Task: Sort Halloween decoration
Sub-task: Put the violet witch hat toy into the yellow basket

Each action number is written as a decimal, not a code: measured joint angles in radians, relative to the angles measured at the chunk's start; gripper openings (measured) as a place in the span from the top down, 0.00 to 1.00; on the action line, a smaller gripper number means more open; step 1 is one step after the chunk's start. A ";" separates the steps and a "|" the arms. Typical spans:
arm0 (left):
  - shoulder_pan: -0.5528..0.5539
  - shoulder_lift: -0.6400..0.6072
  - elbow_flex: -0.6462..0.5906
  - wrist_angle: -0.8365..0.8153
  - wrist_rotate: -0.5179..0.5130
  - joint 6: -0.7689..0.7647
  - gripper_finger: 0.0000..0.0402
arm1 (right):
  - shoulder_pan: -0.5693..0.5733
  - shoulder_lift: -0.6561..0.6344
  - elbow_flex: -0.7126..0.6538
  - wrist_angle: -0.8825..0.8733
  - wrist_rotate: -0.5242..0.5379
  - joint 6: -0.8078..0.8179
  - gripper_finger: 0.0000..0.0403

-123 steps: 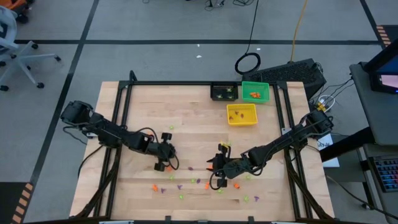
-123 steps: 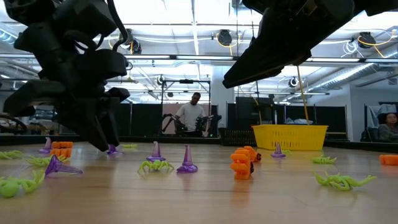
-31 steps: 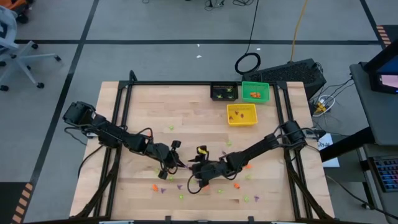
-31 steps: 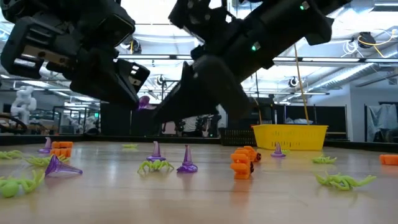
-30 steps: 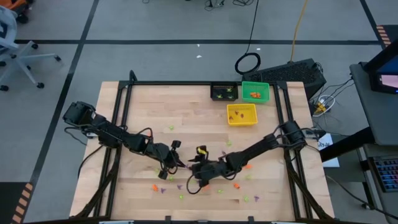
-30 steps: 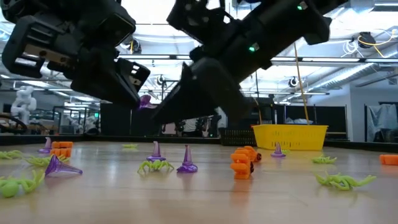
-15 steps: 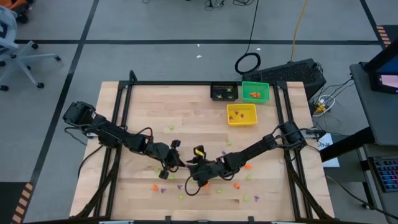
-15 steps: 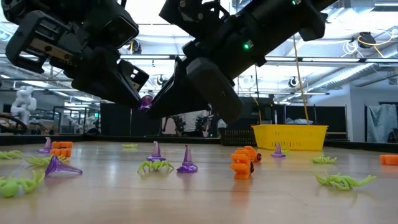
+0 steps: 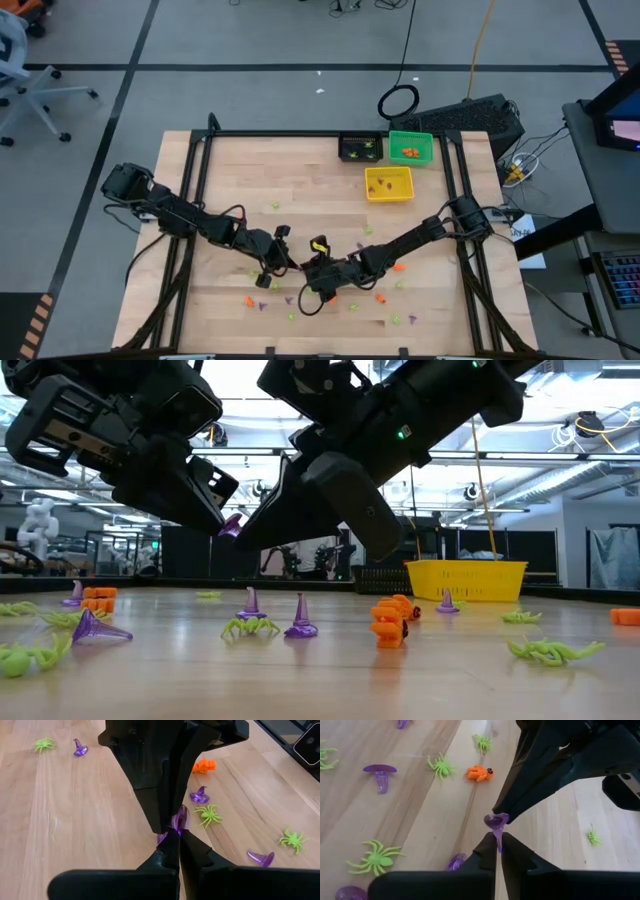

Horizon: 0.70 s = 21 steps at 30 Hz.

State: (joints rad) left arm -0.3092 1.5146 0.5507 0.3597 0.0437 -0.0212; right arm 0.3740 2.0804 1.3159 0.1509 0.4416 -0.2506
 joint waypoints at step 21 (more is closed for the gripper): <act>0.000 -0.087 0.000 -0.048 -0.065 0.001 0.50 | 0.004 -0.013 0.000 -0.050 -0.003 0.081 1.00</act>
State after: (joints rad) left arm -0.3088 1.4276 0.5507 0.3121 -0.0216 -0.0200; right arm 0.3777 2.0677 1.3159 0.1010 0.4389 -0.1695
